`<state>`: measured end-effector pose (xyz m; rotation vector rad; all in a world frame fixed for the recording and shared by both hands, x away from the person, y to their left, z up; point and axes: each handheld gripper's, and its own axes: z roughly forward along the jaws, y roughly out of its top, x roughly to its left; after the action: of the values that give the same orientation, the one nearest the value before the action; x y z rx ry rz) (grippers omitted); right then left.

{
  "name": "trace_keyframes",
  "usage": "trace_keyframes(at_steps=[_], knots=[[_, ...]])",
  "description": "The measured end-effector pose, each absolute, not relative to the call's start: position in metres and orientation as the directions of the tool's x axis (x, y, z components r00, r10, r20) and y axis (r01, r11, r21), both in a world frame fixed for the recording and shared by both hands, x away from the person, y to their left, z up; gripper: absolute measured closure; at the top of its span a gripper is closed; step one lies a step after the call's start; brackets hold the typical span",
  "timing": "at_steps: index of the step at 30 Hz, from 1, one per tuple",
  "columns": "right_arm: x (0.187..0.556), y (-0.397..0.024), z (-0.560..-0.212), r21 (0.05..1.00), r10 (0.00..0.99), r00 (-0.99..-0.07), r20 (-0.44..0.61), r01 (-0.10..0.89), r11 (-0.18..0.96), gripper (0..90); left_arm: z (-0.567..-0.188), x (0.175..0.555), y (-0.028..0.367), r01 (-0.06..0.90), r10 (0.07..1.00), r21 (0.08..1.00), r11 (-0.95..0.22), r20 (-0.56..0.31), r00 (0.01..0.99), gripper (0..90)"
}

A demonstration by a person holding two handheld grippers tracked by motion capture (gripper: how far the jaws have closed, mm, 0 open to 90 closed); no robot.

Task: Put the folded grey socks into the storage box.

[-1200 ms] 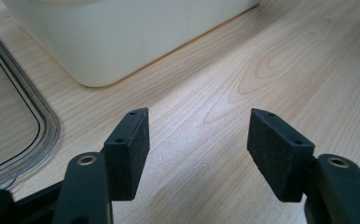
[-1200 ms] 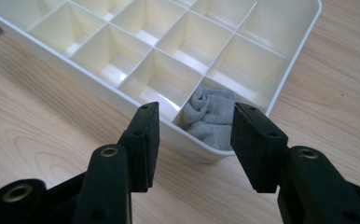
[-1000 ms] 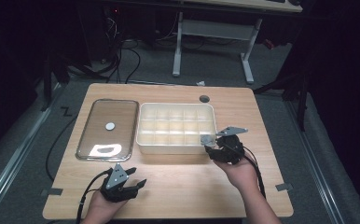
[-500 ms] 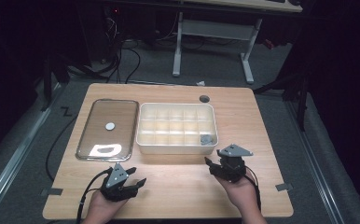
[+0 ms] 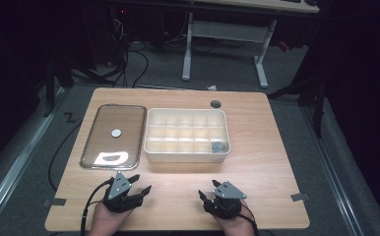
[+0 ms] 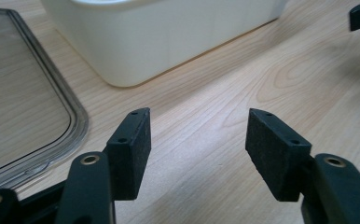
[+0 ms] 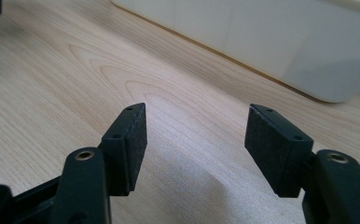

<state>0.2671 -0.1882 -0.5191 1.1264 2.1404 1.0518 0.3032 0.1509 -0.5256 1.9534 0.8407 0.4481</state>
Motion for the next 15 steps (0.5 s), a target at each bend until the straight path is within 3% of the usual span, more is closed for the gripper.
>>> trace_keyframes(at_steps=[15], knots=[[0.2688, -0.1972, -0.5204, 0.829, 0.865, -0.497, -0.063, 0.457, 0.323, 40.6, -0.5240, 0.3005, 0.1560, 0.373, 0.716, 0.865, -0.336, -0.023, 0.698, 41.2]])
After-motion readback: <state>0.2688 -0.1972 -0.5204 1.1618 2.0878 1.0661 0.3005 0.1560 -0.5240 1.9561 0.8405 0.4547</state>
